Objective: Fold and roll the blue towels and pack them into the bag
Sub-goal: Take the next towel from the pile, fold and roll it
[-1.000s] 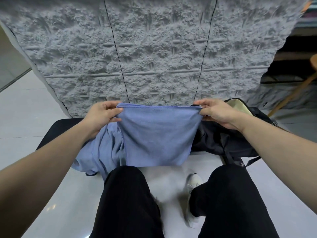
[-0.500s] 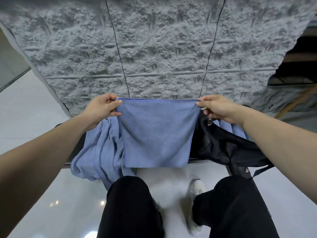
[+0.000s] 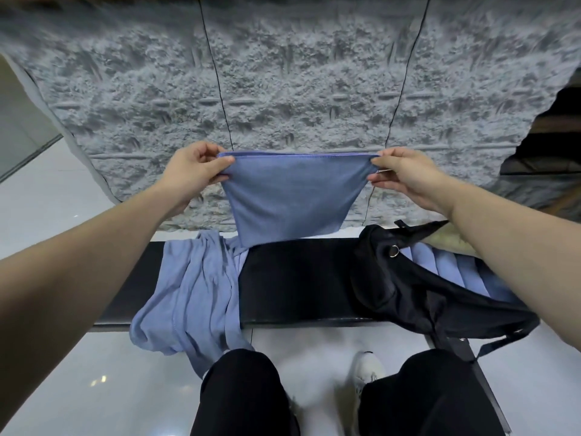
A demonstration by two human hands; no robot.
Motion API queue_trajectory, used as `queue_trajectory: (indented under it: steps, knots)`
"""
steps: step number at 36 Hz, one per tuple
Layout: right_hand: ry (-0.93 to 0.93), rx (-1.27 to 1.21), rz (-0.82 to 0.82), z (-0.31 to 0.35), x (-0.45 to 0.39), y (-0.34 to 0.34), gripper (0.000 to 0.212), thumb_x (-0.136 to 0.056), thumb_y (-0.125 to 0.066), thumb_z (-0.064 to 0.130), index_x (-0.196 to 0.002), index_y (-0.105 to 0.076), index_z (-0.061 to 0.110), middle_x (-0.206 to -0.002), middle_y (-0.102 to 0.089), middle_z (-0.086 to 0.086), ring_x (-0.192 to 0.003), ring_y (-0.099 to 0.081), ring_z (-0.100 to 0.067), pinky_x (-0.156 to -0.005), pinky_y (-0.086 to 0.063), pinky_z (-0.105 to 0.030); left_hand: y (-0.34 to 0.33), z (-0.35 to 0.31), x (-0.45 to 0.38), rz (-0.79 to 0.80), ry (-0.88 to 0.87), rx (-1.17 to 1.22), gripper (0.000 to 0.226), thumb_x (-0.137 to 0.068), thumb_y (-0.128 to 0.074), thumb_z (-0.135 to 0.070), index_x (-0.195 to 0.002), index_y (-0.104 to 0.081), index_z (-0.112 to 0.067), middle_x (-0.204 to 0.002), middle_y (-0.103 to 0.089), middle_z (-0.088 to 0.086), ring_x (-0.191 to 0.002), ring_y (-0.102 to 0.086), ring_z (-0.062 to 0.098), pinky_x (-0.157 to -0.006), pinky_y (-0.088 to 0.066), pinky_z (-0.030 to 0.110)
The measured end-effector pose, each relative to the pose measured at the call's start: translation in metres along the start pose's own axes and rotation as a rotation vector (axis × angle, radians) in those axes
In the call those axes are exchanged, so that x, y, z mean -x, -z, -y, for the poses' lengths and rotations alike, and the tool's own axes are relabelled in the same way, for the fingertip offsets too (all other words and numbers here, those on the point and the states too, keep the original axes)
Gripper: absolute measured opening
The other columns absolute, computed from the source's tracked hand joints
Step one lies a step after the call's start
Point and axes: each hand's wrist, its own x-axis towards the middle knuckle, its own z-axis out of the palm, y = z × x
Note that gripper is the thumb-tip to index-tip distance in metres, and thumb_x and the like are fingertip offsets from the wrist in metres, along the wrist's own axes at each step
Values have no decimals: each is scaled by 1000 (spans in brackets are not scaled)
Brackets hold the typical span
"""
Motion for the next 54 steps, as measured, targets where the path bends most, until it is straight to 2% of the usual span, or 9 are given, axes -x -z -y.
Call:
queue_trajectory:
  steps: [7,13,16,22,26,32,36,47,54]
  knots:
    - [43,176,22,-26,11,-1,17,-92,-60,4,-80,-61,17,-72,-67,0,-71,-70,-12,-84,-56,-26,1,24,30,133,-36,-380,37,-73,-85,-16,-101,-65,-30,-86,-60,-1,-72,-55,12,-68,-46,21]
    - [-5,342,113,-73,31,-6,19,-88,-60,-1,-79,-58,15,-79,-64,-10,-76,-65,-19,-80,-53,-31,-13,64,61,116,-5,-531,7,-87,-72,-10,-87,-68,-16,-80,-67,3,-73,-59,13,-58,-43,13]
    - [-40,469,167,-93,47,-5,16,-85,-65,1,-81,-58,15,-77,-64,-10,-72,-55,-19,-62,-42,-25,-15,86,77,174,72,-539,11,-86,-73,-15,-79,-66,-21,-80,-67,6,-70,-57,17,-64,-44,27]
    - [-90,556,260,-128,68,2,17,-83,-67,-3,-80,-57,10,-78,-67,-18,-68,-59,-18,-69,-45,-34,-16,115,112,296,132,-575,14,-85,-75,-22,-75,-67,-27,-62,-56,0,-57,-46,12,-53,-36,20]
    - [-105,617,315,-139,83,3,16,-87,-60,-6,-83,-54,8,-64,-63,-5,-53,-57,-6,-53,-45,-17,-19,123,133,334,153,-579,16,-85,-75,-22,-72,-68,-27,-74,-67,-7,-71,-60,6,-65,-45,19]
    - [-101,630,341,-163,100,3,26,-85,-56,-10,-91,-59,15,-74,-68,-5,-67,-63,-16,-70,-51,-29,-25,133,166,320,169,-557,15,-84,-76,-17,-72,-69,-24,-68,-65,-14,-67,-58,-12,-61,-41,5]
    - [-83,678,345,-175,112,6,22,-86,-66,3,-93,-70,23,-83,-75,2,-77,-65,-13,-83,-52,-31,-24,142,178,310,176,-570,11,-85,-74,-22,-77,-69,-19,-70,-64,-9,-63,-55,-2,-58,-40,11]
    - [-85,724,341,-190,133,1,11,-89,-68,16,-85,-67,26,-66,-64,14,-62,-54,-2,-66,-42,-20,-27,154,193,324,194,-487,14,-89,-69,-24,-79,-69,-33,-71,-66,4,-61,-50,10,-60,-40,21]
    - [-119,637,315,-199,128,1,2,-90,-67,17,-90,-69,18,-64,-59,5,-64,-46,-11,-68,-38,-28,-27,162,191,299,275,-322,11,-91,-67,-20,-88,-71,-30,-86,-66,24,-75,-57,20,-86,-53,52]
